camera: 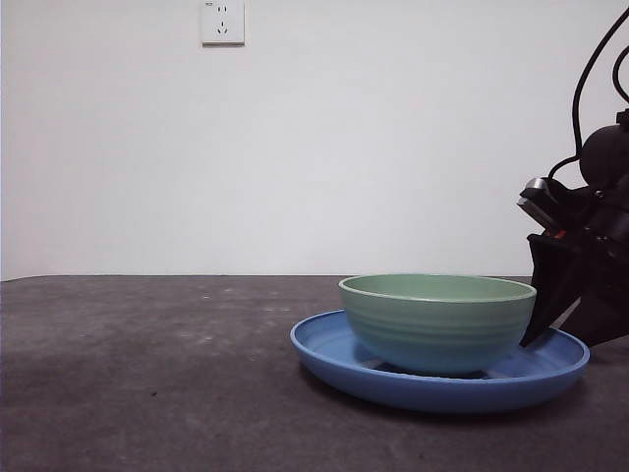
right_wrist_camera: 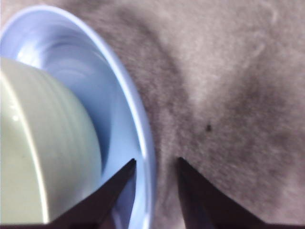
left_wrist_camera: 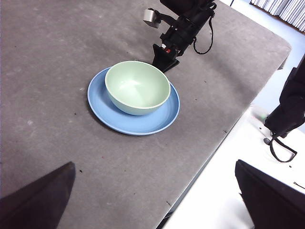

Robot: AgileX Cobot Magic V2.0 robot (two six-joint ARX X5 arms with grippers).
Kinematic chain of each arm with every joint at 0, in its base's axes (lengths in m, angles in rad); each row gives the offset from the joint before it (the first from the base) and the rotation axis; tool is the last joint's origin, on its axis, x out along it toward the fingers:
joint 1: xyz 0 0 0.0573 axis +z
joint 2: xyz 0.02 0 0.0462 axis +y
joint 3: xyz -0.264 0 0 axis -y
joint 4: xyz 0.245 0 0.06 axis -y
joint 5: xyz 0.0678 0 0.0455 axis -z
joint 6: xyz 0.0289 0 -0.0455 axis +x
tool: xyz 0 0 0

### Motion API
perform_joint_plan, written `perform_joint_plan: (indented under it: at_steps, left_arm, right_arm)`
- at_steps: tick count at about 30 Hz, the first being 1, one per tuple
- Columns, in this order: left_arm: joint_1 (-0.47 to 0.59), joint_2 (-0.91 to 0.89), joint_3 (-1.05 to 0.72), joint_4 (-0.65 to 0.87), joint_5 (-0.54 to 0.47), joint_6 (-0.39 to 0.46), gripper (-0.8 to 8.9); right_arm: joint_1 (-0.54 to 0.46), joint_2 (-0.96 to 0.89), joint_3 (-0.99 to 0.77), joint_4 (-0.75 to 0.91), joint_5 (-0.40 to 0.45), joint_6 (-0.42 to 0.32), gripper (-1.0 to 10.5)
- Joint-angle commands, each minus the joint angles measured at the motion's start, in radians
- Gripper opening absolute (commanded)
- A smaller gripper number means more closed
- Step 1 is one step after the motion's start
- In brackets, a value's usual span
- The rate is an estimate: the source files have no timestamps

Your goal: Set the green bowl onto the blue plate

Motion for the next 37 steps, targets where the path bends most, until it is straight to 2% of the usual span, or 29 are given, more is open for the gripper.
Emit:
perform_joint_plan:
  at_steps: [1,13,23,32,37]
  left_arm:
    - [-0.004,0.004,0.010,0.014,0.002,-0.002,5.62]
    - [-0.004,0.004,0.010,0.014,0.002,-0.002,5.62]
    - [-0.004,0.004,0.010,0.014,0.002,-0.002,5.62]
    - [-0.004,0.004,0.010,0.014,0.002,-0.002,5.62]
    - [-0.004,0.004,0.010,0.014,0.002,-0.002,5.62]
  right_arm:
    - [0.006,0.032,0.014,0.006,0.005,0.001,0.2]
    - [0.006,0.027,0.023,0.011,0.004,0.030,0.1]
    - [0.026,0.005,0.113,-0.048,0.004,0.053,0.1]
    - [0.145,0.005,0.179,-0.024,0.005,0.139,0.1]
    - [0.237,0.006,0.179,0.037,0.060,0.201,0.1]
